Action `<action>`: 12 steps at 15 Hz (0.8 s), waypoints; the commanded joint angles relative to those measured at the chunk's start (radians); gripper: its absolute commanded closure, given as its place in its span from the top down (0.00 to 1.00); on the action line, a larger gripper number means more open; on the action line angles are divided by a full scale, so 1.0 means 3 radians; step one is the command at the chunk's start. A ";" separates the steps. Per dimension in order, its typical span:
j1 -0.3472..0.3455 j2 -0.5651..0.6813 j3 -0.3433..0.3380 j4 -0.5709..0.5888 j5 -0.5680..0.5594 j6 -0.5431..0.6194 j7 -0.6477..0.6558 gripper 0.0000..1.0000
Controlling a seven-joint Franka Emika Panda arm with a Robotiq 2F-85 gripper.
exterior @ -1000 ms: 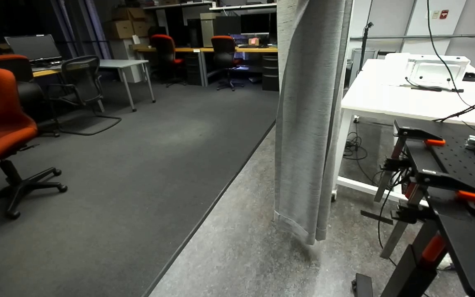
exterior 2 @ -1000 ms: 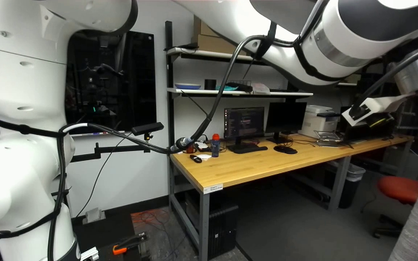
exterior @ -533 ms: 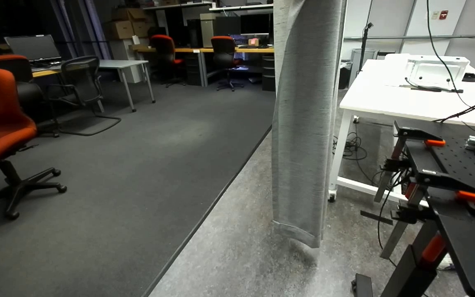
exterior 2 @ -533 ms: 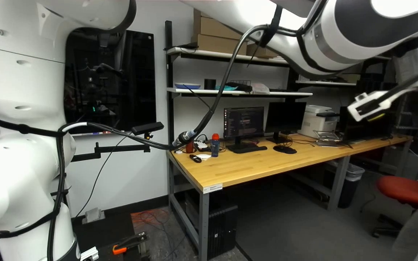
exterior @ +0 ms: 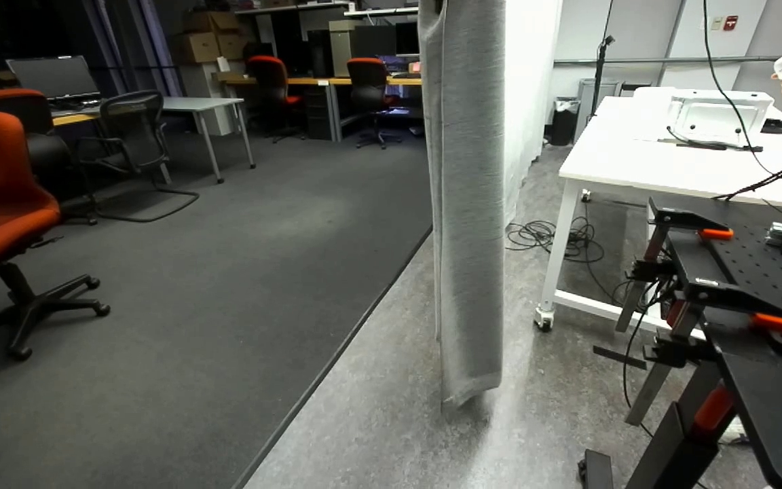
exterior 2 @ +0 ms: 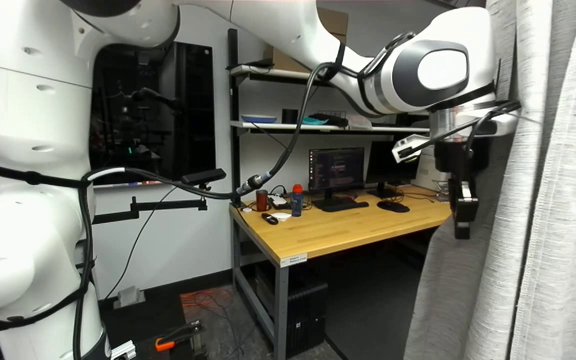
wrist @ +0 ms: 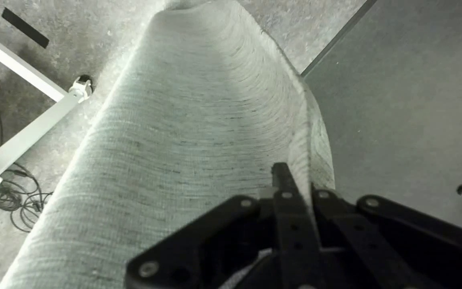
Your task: Pull the curtain open to the right
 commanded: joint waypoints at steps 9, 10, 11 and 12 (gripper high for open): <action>0.0190 0.0334 0.0091 -0.0205 0.0015 -0.0531 0.0034 0.51; 0.0200 0.0383 0.0095 -0.0230 0.0023 -0.0553 0.0020 0.58; 0.0221 0.0411 0.0097 -0.0265 0.0004 -0.0555 0.0021 0.65; 0.0237 0.0445 0.0102 -0.0275 0.0002 -0.0570 0.0014 0.73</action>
